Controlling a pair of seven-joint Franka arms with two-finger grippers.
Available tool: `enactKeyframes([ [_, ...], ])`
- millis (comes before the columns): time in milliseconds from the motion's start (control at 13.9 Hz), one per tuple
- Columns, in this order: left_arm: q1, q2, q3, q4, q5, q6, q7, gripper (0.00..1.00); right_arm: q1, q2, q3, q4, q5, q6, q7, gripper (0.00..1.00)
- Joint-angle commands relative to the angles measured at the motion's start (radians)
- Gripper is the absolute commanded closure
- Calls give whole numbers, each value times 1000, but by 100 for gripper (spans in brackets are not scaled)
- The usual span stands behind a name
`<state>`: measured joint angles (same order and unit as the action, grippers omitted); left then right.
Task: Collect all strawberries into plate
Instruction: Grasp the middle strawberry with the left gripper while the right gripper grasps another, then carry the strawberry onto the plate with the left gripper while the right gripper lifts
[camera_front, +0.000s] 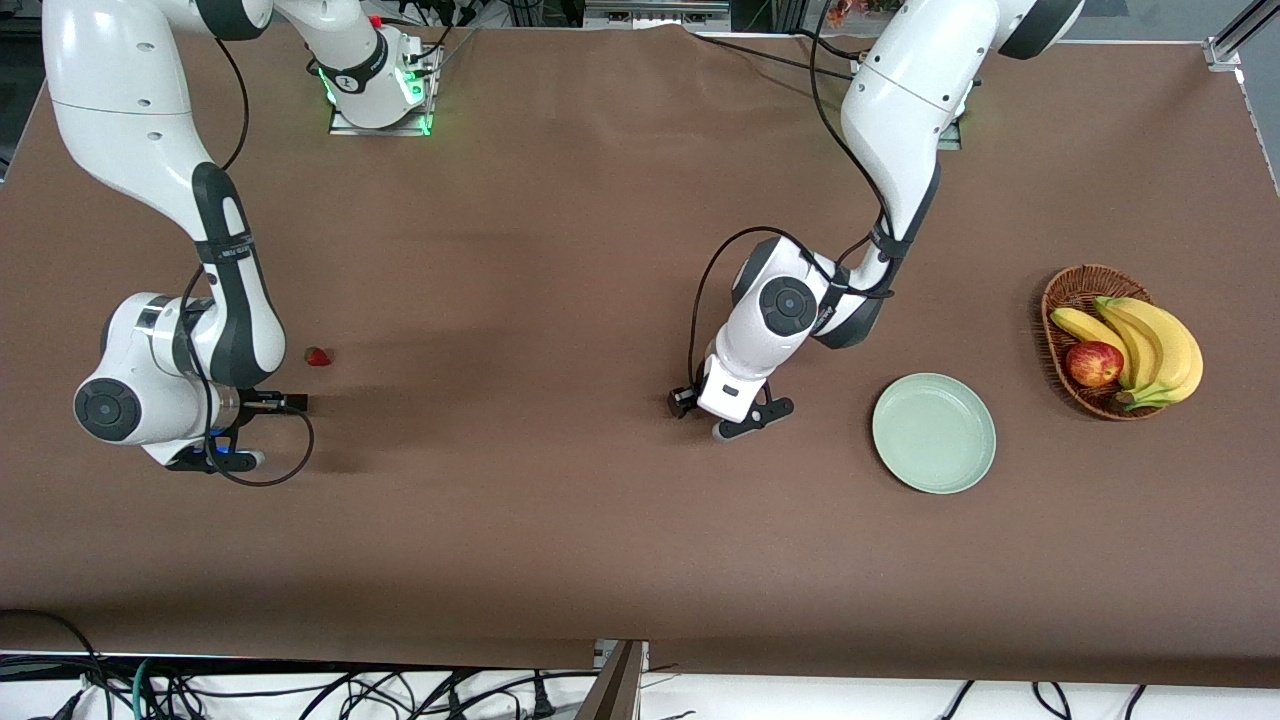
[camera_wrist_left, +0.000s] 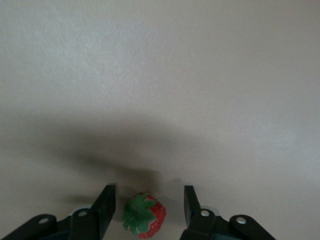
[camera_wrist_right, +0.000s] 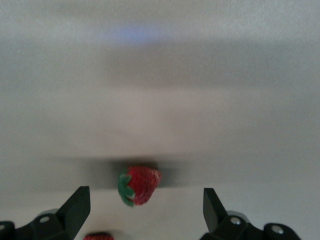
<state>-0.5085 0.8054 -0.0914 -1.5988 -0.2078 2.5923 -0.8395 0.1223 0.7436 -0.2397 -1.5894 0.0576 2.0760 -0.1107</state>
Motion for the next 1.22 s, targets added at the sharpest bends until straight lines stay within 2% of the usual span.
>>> enactKeyframes([
  [0,-12,23,5,33,15,-11,-16,47,-1,-10,0,-23,-10,35,-17,13],
  [144,-10,23,5,34,12,-11,-45,67,-1,-10,0,-35,-10,35,-17,49],
  [288,-10,21,5,34,13,-11,-67,83,-1,-10,0,-35,-10,35,-18,66],
  [432,-10,21,5,33,11,-11,-82,87,-1,-10,0,-37,-10,36,-18,70],
  [648,-1,12,5,34,13,-14,-87,87,0,-13,0,-35,-10,35,-18,82],
  [864,57,-17,4,34,11,-44,-79,87,0,-50,17,-17,1,18,-7,86],
  [1007,88,-46,5,36,19,-144,-75,87,0,-85,86,-6,7,-29,32,86],
  [1151,143,-87,5,36,21,-280,-70,87,0,-107,185,-3,4,-47,235,86],
])
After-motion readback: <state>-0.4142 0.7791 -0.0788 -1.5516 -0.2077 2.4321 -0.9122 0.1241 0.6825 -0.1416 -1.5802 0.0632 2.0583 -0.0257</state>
